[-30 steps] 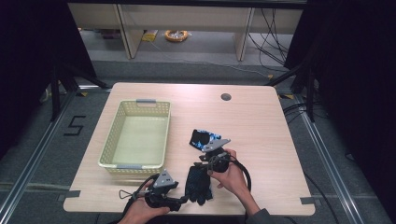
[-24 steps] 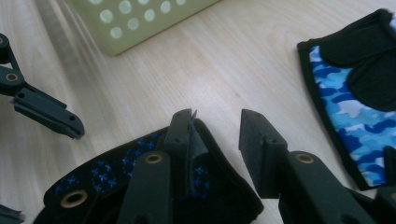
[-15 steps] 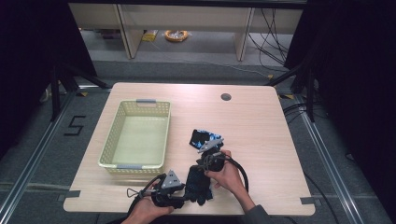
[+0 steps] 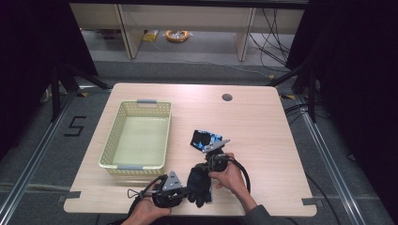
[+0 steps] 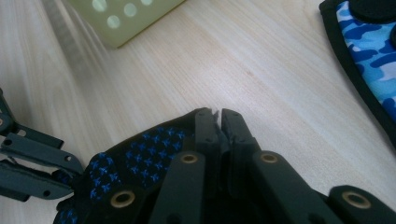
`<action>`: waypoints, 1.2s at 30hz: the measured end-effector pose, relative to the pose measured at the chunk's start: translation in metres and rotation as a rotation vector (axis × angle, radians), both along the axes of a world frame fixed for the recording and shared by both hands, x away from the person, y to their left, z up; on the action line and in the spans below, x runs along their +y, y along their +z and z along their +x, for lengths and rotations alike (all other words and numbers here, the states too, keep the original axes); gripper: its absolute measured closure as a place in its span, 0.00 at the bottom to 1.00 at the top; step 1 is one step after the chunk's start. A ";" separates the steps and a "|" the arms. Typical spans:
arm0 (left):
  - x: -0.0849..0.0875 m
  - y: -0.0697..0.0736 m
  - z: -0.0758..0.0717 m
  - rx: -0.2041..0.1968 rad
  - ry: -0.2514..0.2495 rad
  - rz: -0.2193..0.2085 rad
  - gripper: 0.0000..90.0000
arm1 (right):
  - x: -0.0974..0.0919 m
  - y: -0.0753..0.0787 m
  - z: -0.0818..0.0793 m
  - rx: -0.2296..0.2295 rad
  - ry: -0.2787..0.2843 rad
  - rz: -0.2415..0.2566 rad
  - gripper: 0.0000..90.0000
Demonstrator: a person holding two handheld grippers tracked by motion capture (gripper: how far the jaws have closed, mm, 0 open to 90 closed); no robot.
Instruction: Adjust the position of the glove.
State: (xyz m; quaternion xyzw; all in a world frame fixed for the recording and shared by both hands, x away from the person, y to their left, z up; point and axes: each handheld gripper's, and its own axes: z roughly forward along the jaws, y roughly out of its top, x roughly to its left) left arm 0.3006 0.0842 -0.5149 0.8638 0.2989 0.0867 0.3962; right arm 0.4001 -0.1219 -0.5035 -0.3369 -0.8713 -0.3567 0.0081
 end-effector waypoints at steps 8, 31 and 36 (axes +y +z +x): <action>0.010 0.012 0.008 -0.038 0.008 0.002 0.94 | -0.013 0.013 -0.009 -0.019 -0.059 0.073 0.98; -0.016 0.015 0.040 -0.042 -0.032 0.057 0.94 | -0.057 0.014 -0.041 -0.039 -0.256 0.173 0.98; -0.019 0.010 0.043 -0.053 -0.059 0.094 0.94 | -0.058 0.006 -0.041 -0.024 -0.264 0.144 0.98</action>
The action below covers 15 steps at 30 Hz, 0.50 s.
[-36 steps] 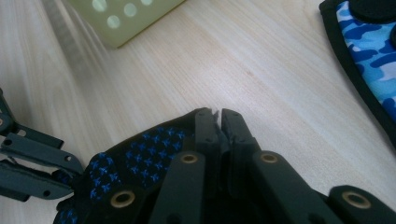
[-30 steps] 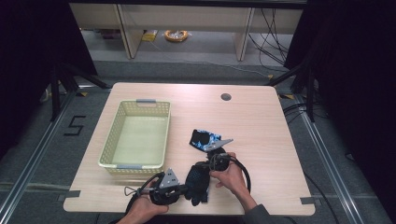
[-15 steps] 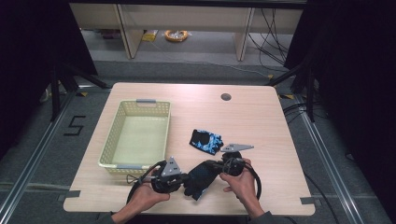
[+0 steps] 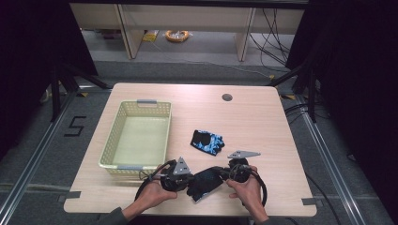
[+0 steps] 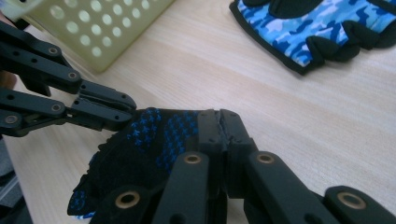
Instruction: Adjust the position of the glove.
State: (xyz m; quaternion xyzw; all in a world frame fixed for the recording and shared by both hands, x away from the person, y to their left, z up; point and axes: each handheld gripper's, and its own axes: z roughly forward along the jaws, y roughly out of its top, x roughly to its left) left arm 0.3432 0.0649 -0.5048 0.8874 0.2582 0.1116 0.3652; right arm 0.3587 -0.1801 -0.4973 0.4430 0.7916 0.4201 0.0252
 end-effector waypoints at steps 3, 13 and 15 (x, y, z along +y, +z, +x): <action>-0.001 -0.001 0.001 -0.004 0.003 0.008 0.93 | -0.001 -0.003 0.001 0.006 -0.008 -0.001 0.98; -0.003 -0.002 0.000 -0.016 0.029 0.005 0.89 | 0.000 -0.011 0.000 0.015 -0.028 -0.051 0.97; -0.002 0.000 -0.001 -0.035 0.016 0.021 0.82 | 0.000 -0.011 0.000 -0.001 -0.023 -0.057 0.95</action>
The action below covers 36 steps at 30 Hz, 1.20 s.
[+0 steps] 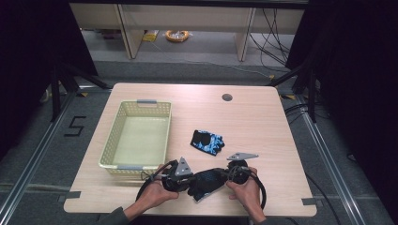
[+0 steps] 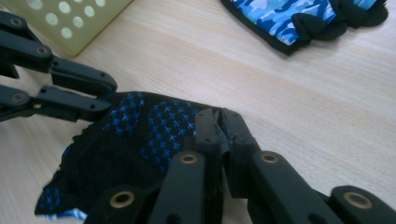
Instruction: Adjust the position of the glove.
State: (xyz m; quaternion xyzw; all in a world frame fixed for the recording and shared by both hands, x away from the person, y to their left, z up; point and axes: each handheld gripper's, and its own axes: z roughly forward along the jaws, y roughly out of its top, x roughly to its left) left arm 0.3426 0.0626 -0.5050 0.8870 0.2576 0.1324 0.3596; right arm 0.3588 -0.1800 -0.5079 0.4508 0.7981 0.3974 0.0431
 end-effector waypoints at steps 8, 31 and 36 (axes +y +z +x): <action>0.007 0.017 -0.015 -0.009 -0.011 -0.036 0.62 | 0.000 0.005 -0.002 -0.012 -0.018 -0.007 0.82; 0.067 0.012 -0.053 0.158 0.110 -0.170 0.38 | 0.031 0.030 0.066 -0.074 -0.073 -0.027 0.65; 0.074 0.010 -0.056 0.167 0.107 -0.163 0.36 | 0.041 0.030 0.081 -0.055 -0.076 -0.037 0.64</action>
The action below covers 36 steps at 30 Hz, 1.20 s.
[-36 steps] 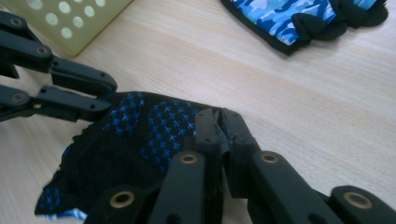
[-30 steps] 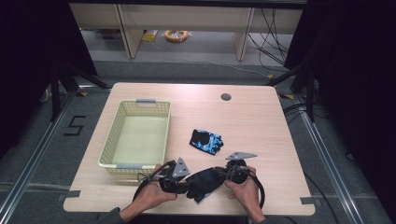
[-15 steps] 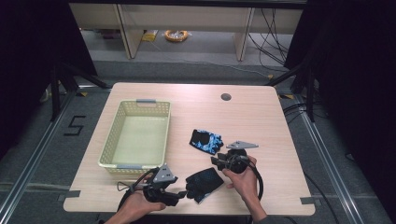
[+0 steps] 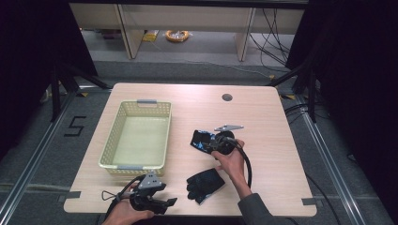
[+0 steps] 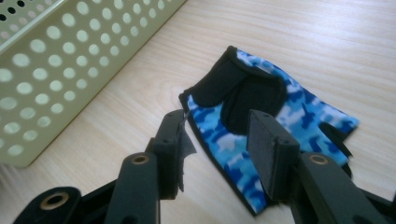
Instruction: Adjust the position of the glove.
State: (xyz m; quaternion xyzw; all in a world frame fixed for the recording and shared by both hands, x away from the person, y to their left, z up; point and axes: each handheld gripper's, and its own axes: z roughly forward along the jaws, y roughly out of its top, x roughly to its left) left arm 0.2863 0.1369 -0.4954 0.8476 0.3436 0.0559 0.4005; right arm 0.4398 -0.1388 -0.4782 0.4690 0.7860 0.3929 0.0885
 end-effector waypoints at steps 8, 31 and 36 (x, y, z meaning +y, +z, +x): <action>0.009 -0.002 -0.001 0.007 0.022 0.008 0.36 | 0.025 -0.008 0.027 0.038 -0.030 -0.014 0.61; 0.005 -0.007 -0.004 0.013 0.012 0.001 0.36 | 0.053 -0.021 0.048 0.020 -0.096 -0.186 0.64; 0.005 -0.007 -0.004 0.011 0.013 0.002 0.36 | 0.057 -0.023 0.043 -0.016 -0.070 -0.244 0.69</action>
